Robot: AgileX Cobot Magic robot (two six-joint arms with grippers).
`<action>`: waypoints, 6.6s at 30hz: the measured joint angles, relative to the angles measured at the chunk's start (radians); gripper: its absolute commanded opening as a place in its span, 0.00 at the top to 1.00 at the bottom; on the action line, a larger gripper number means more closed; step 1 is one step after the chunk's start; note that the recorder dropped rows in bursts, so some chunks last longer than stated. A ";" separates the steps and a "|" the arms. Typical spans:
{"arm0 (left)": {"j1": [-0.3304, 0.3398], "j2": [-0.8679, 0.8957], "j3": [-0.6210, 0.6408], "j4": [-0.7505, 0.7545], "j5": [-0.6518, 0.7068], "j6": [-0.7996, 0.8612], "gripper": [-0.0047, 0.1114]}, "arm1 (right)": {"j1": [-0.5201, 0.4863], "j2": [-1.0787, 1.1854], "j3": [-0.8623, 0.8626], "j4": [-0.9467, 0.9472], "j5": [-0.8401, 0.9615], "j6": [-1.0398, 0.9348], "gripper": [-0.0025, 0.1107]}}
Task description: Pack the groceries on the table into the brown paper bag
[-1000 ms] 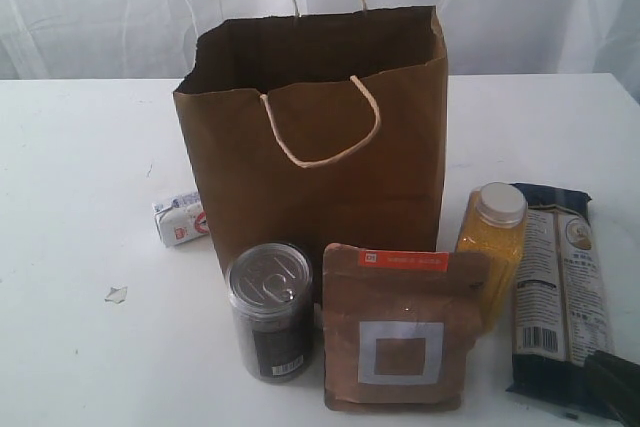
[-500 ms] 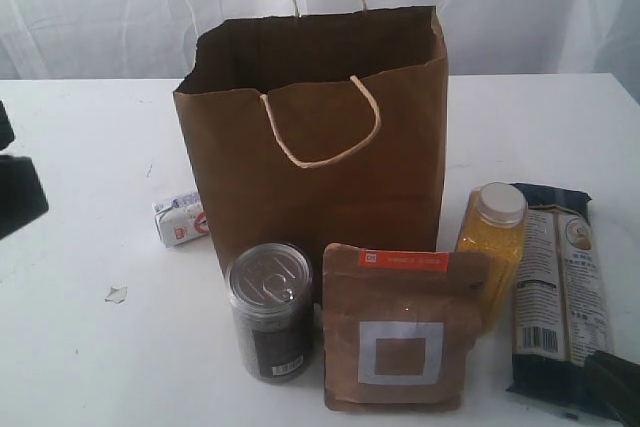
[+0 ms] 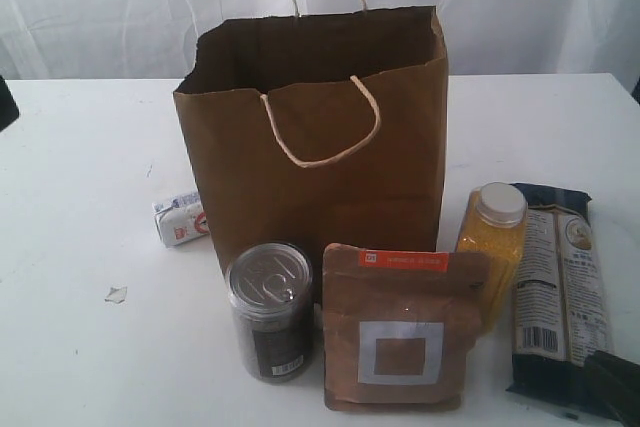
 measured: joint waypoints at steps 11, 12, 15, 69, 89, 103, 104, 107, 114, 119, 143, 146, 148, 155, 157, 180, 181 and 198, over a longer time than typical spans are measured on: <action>-0.002 -0.026 0.014 0.000 -0.008 0.028 0.15 | 0.000 0.000 0.000 0.000 0.000 0.000 0.98; -0.002 -0.035 0.014 0.000 -0.006 0.028 0.15 | 0.000 0.000 0.000 0.000 0.000 0.000 0.98; -0.002 -0.066 0.018 -0.002 -0.004 0.028 0.15 | 0.000 0.000 0.000 0.000 0.000 0.000 0.98; -0.181 -0.086 0.200 -1.554 0.589 1.511 0.19 | 0.000 0.000 0.000 0.000 0.000 0.008 0.98; -0.503 0.118 -0.043 -2.277 1.318 2.327 0.17 | 0.000 0.000 0.000 0.000 0.000 0.008 0.98; -0.949 0.557 0.084 -2.354 0.581 2.446 0.17 | 0.000 0.000 0.000 0.000 0.000 0.008 0.98; -0.949 0.594 0.084 -2.354 0.547 2.448 0.17 | 0.000 0.000 0.000 0.000 0.000 0.008 0.98; -0.949 0.674 0.079 -2.343 0.483 2.446 0.17 | 0.000 0.000 0.000 0.000 0.000 0.008 0.98; -0.950 0.773 0.018 -2.325 0.439 2.345 0.17 | 0.000 0.000 0.000 0.000 0.000 0.008 0.98; -0.957 0.817 0.010 -2.317 0.428 2.278 0.17 | 0.000 0.000 0.000 0.000 0.000 0.008 0.98; -0.985 0.927 0.006 -2.309 0.266 2.228 0.17 | 0.000 0.000 0.000 0.000 0.000 0.008 0.98; -0.985 0.952 -0.003 -2.306 0.254 2.228 0.17 | 0.000 0.000 0.000 0.000 0.000 0.008 0.98; -0.985 0.970 -0.015 -2.306 0.255 2.228 0.17 | 0.000 0.000 0.000 0.000 0.000 0.008 0.98; -0.985 1.012 -0.060 -2.302 0.253 2.228 0.17 | 0.000 0.000 0.000 0.000 0.000 0.008 0.98; -0.985 1.024 -0.064 -2.300 0.253 2.229 0.17 | 0.000 0.000 0.000 0.000 0.000 0.008 0.98; -1.015 0.959 -0.064 -2.294 0.350 2.248 0.96 | 0.000 0.000 0.000 0.000 0.000 0.008 0.98; -1.017 0.937 -0.064 -2.296 0.366 2.253 0.96 | 0.000 0.000 0.000 0.000 0.000 0.016 0.98; -1.017 0.489 0.032 -2.462 0.601 2.551 0.96 | 0.000 0.000 0.000 0.000 0.000 0.027 0.98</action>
